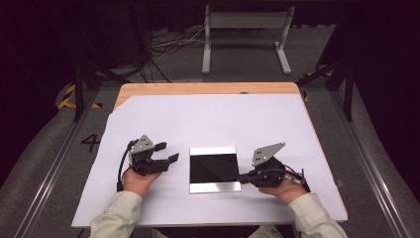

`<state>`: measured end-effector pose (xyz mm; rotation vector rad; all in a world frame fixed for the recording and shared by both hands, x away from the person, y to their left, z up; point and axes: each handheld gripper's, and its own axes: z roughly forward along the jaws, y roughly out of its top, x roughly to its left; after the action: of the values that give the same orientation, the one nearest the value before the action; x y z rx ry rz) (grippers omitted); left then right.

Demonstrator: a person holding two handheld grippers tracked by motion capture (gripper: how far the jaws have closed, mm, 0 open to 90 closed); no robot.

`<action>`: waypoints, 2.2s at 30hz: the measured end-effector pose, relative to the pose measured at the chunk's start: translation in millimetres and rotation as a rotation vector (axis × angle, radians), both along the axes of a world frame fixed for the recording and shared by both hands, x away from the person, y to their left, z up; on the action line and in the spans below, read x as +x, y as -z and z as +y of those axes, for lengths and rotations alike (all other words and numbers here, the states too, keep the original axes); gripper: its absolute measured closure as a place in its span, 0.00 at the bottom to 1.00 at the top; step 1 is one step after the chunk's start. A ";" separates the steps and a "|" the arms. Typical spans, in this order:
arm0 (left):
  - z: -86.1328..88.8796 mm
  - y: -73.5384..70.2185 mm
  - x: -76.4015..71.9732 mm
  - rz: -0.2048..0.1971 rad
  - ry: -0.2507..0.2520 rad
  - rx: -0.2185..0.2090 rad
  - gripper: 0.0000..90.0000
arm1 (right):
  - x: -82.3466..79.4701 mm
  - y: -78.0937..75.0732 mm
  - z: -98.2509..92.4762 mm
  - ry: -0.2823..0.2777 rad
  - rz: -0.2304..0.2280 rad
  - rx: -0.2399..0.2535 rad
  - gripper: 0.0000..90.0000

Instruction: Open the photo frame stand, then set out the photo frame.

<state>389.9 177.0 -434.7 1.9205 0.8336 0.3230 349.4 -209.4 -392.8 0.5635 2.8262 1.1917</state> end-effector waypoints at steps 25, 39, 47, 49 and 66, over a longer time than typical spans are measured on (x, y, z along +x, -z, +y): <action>4.9 2.2 -3.8 0.022 -0.017 0.008 0.36 | 0.6 -8.3 8.2 0.018 -0.054 0.042 0.99; -0.4 2.0 -0.7 0.025 -0.003 0.013 0.36 | 3.2 -15.5 -16.2 0.127 -0.065 0.052 0.92; -3.5 1.8 0.2 0.020 0.007 0.015 0.35 | 4.6 -17.1 -24.3 0.225 -0.064 0.096 0.81; -3.6 1.4 -1.3 0.019 0.009 0.025 0.35 | 5.5 -18.4 -27.3 0.258 -0.058 0.114 0.78; -4.9 6.5 -2.9 -0.010 0.000 -0.003 0.36 | 10.3 -20.6 -30.6 0.384 -0.007 0.211 0.63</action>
<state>386.9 172.1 -441.2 1.9145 0.8269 0.3313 359.7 -240.1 -372.1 1.0507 2.4398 1.4041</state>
